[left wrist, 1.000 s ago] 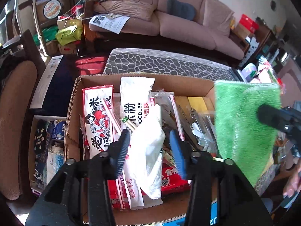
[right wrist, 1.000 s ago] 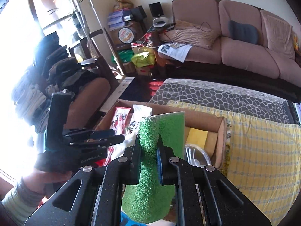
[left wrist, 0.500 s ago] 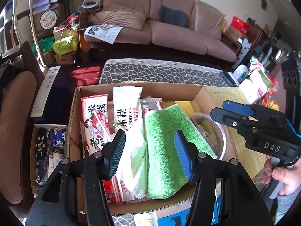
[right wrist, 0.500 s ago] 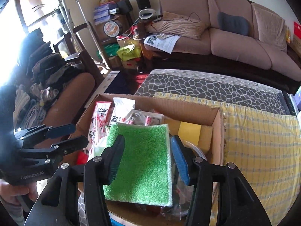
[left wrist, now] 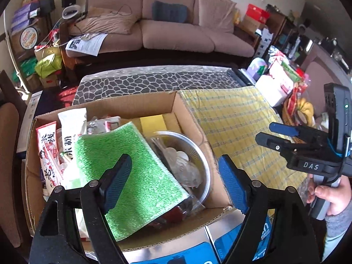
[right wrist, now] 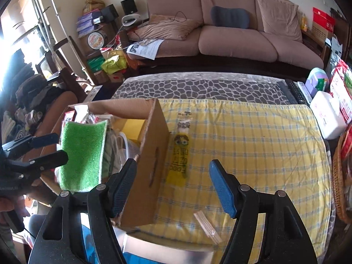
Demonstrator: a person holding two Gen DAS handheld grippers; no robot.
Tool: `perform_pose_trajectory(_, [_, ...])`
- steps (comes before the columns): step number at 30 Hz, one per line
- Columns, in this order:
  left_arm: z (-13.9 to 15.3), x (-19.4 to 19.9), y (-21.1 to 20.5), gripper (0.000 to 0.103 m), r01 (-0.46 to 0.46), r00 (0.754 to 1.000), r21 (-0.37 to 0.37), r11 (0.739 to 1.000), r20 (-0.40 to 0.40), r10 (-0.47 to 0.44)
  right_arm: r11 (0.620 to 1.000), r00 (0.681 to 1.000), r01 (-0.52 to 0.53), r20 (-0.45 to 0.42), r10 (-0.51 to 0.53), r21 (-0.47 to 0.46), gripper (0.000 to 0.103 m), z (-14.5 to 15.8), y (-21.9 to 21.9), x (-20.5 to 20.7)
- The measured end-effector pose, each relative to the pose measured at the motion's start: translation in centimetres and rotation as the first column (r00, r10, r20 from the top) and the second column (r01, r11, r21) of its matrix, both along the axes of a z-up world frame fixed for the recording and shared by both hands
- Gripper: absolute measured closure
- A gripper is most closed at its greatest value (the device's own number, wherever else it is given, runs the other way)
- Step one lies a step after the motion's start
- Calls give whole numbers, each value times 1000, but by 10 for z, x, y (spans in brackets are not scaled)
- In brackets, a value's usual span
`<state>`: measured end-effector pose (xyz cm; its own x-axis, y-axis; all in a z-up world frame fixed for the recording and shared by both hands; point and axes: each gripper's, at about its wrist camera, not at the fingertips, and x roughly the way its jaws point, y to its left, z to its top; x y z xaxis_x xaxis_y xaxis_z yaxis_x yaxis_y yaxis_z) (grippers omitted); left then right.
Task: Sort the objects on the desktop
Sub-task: 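Move the right gripper back to the bag of wooden sticks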
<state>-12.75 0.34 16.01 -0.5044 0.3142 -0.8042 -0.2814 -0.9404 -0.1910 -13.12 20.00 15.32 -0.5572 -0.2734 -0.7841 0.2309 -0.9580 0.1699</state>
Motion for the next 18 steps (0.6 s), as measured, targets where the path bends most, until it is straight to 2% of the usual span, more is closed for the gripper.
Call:
perform_pose_trajectory(3, [-4,-5,27,11,27,1000,5,1000,13,-27,1000,999,-6,38,6,23,32,-18,22,3])
perform_pose_trajectory(5, [-8,-8,45,0,42,999,10,999,24,-42,999,998,-13,66,11,32,32,-33,34,5])
perform_pose_trajectory(11, [-22,-16,91,0,69,997,-20,997,43,-68,999,986,-29,167,24,32,32,-84,61,7])
perform_pose_trajectory(18, [-37,-20,110,0,63,996,-41,997,67,-61,996,966,-79,248,69,32,30,-122,67,8])
